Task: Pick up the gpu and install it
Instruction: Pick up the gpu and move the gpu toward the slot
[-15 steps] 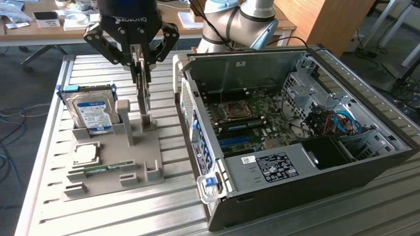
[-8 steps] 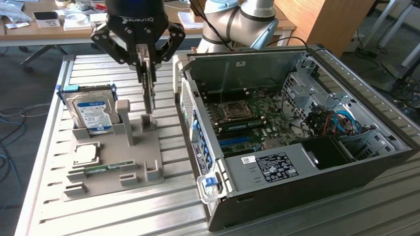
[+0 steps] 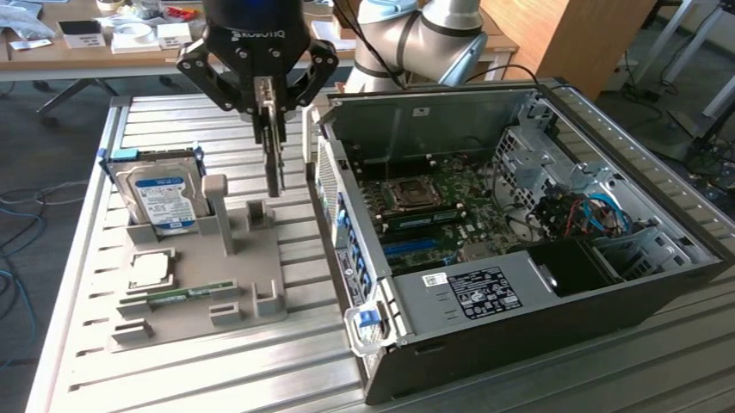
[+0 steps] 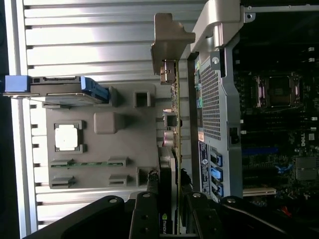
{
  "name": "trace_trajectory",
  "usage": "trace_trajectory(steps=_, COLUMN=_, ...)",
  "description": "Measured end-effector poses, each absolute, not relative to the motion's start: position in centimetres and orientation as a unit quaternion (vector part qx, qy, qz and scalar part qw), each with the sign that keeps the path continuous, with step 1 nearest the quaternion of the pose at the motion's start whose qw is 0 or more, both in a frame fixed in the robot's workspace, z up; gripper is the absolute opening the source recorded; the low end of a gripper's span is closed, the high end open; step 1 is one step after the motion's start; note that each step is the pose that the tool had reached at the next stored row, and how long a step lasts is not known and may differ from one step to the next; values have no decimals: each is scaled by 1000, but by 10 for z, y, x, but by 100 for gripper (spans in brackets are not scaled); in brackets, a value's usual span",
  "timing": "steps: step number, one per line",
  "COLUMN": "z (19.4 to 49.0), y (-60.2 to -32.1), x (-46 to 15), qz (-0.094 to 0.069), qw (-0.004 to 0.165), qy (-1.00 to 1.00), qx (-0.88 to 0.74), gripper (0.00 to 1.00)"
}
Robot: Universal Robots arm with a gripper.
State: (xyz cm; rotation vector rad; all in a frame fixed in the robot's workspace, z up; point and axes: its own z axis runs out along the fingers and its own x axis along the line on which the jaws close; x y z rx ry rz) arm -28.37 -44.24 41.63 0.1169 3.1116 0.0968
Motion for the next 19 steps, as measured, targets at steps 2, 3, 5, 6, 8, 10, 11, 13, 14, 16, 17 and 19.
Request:
trace_trajectory(steps=2, z=416, y=-442, x=-280, qz=31, qw=13, qy=999, qx=38, gripper=27)
trace_trajectory(steps=3, z=416, y=-442, x=-279, qz=31, qw=13, qy=999, qx=38, gripper=27)
trace_trajectory(steps=5, z=416, y=-442, x=-275, qz=31, qw=13, qy=999, qx=38, gripper=27)
trace_trajectory(steps=6, z=416, y=-442, x=-273, qz=31, qw=13, qy=999, qx=38, gripper=27)
trace_trajectory(steps=8, z=416, y=-442, x=-270, qz=31, qw=13, qy=999, qx=38, gripper=27)
trace_trajectory(steps=10, z=416, y=-442, x=-266, qz=31, qw=13, qy=999, qx=37, gripper=27)
trace_trajectory(steps=11, z=416, y=-442, x=-264, qz=31, qw=13, qy=999, qx=38, gripper=27)
trace_trajectory(steps=13, z=416, y=-442, x=-260, qz=31, qw=13, qy=999, qx=38, gripper=27)
trace_trajectory(steps=14, z=416, y=-442, x=-258, qz=31, qw=13, qy=999, qx=38, gripper=27)
trace_trajectory(steps=16, z=416, y=-442, x=-254, qz=31, qw=13, qy=999, qx=38, gripper=27)
trace_trajectory(steps=17, z=416, y=-442, x=-252, qz=31, qw=13, qy=999, qx=38, gripper=27)
trace_trajectory(steps=19, z=416, y=-442, x=-249, qz=31, qw=13, qy=999, qx=38, gripper=27)
